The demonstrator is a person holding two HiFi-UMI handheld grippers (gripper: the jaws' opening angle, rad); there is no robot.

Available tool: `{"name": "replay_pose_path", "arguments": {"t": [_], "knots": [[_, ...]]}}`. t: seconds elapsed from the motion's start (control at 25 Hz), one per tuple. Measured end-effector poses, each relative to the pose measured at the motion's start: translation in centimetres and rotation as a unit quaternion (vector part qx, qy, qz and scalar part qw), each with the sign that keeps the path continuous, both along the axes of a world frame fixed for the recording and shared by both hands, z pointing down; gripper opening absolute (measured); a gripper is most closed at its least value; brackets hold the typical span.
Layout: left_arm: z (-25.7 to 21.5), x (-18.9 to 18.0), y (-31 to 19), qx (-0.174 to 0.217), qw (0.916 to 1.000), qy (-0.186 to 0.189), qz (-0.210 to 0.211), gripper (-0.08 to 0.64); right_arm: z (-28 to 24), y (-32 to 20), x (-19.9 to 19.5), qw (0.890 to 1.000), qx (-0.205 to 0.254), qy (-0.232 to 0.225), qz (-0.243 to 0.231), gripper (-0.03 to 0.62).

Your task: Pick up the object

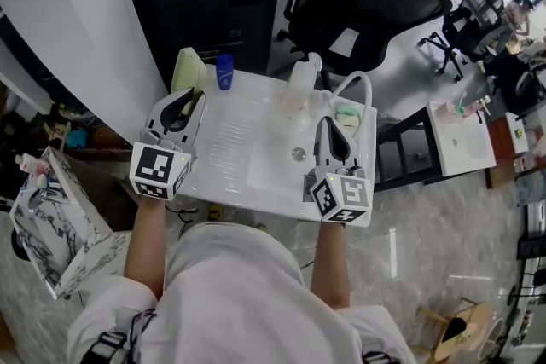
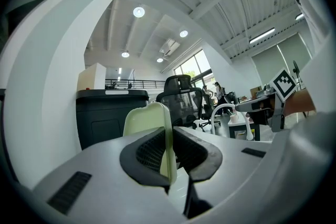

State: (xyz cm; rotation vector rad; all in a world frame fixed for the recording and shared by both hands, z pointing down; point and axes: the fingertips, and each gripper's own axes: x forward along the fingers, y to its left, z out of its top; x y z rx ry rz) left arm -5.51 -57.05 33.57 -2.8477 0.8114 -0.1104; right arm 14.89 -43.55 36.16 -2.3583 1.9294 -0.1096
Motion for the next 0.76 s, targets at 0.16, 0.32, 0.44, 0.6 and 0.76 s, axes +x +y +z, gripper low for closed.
{"name": "replay_pose_path", "arguments": {"t": [0.16,0.32,0.44,0.6,0.76], "knots": [[-0.10,-0.05,0.08,0.001,1.0000,0.002,-0.001,0.058,0.04,-0.08,0.00,1.000,-0.002,0.002,-0.001,0.003],[-0.08,0.00,-0.08,0.003,1.0000,0.002,-0.001,0.058,0.19,-0.33,0.06,1.000,-0.004,0.001,0.000,0.003],[0.02,-0.02,-0.29,0.003,1.0000,0.004,-0.002,0.058,0.36,-0.56,0.18,1.000,-0.005,-0.001,0.000,0.003],[0.09,0.01,-0.56,0.002,1.0000,0.004,-0.001,0.058,0.41,-0.77,0.29,1.000,-0.006,-0.003,0.003,0.003],[0.18,0.25,-0.66,0.001,1.0000,0.002,0.000,0.058,0.34,-0.93,0.61,1.000,-0.007,-0.003,0.004,0.003]]}}
